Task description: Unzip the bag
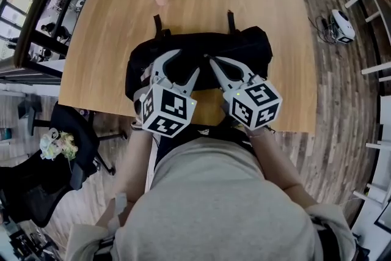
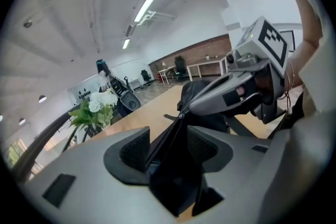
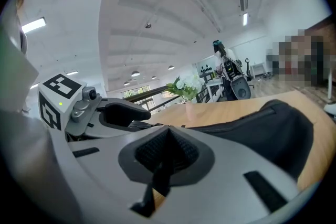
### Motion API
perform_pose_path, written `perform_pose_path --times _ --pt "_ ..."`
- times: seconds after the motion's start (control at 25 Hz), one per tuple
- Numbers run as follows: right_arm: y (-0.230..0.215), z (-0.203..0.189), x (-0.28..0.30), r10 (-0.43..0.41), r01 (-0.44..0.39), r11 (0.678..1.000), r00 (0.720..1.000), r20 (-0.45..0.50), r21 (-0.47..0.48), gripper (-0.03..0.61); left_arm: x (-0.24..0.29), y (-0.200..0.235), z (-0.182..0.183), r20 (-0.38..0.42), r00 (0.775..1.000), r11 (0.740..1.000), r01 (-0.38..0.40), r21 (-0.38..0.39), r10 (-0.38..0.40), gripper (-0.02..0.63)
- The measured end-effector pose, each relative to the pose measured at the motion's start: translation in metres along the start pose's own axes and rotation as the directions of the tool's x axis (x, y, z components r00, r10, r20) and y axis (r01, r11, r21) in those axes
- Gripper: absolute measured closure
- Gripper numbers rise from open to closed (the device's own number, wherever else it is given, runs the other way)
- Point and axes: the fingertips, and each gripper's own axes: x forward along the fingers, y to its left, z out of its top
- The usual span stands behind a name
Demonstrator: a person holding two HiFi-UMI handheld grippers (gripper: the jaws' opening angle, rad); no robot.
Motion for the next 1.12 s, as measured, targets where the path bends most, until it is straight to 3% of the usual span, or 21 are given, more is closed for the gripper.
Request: perform_pose_path --times 0.12,0.2,0.32,0.6,1.12 --pt "0.002 0.000 0.000 0.005 -0.005 1.000 1.000 -0.003 -0.007 0.570 0.014 -0.008 -0.003 -0.056 0.998 0.993 0.031 0.117 -0.025 0.387" --pt "0.002 -0.001 -0.001 0.006 -0.006 1.000 1.000 -0.005 -0.007 0.571 0.021 -0.013 -0.003 -0.070 0.997 0.989 0.041 0.145 -0.031 0.388" --pt "0.001 -0.001 -0.002 -0.003 0.003 1.000 1.000 -0.005 -0.004 0.571 0.027 -0.014 -0.004 -0.069 0.997 0.991 0.037 0.126 -0.029 0.474" --pt "-0.002 -0.001 -0.003 -0.017 0.017 1.000 1.000 -0.003 0.006 0.571 0.029 -0.016 -0.007 -0.063 0.998 0.992 0.037 0.124 -0.029 0.558" --pt "-0.020 -0.001 -0.011 -0.058 0.058 0.997 0.998 0.006 0.043 0.569 0.027 -0.014 -0.010 -0.048 0.999 0.996 0.015 0.087 -0.011 0.565"
